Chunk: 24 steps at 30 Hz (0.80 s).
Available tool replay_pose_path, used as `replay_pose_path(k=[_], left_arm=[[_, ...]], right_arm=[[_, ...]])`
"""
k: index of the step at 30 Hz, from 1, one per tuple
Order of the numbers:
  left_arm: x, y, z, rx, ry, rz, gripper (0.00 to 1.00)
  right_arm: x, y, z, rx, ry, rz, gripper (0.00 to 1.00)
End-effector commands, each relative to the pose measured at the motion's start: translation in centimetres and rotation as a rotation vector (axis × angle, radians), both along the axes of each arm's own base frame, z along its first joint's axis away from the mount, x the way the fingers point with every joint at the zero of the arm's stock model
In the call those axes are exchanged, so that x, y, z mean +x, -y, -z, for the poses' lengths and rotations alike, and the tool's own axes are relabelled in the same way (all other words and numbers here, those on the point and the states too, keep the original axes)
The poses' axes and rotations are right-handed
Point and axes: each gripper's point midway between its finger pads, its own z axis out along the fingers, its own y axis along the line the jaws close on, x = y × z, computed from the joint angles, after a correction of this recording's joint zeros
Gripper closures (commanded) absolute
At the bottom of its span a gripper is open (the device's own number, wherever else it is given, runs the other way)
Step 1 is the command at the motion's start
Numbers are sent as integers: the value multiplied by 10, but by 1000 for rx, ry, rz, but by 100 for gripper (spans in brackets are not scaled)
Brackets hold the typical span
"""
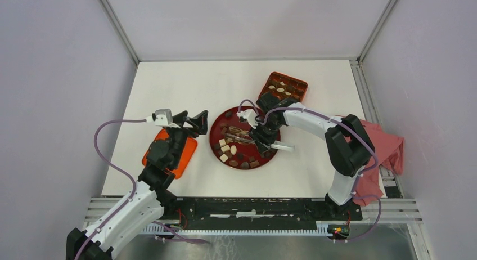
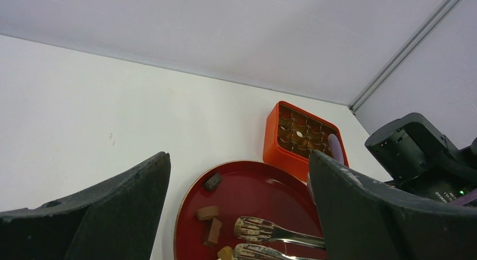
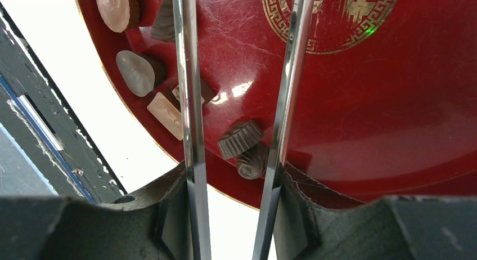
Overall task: Pack the chocolate
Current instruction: Pick up the fake chocolate from the plate.
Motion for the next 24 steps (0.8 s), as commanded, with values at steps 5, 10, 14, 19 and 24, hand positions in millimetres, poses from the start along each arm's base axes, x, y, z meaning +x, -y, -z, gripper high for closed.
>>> replay_pose_path(k=[5, 10, 14, 19, 24], left_arm=[[-2, -5, -13, -74, 43, -13, 3], [-3, -5, -14, -77, 47, -13, 3], [-3, -4, -14, -74, 46, -11, 3], [-3, -5, -13, -74, 47, -11, 3], [-3, -5, -13, -74, 47, -11, 3]], right_arm=[[1, -9, 3, -8, -6, -4, 51], [1, -7, 7, -21, -9, 0, 51], [0, -7, 11, -26, -19, -1, 52], [3, -10, 12, -30, -23, -3, 54], [5, -10, 12, -30, -16, -5, 58]])
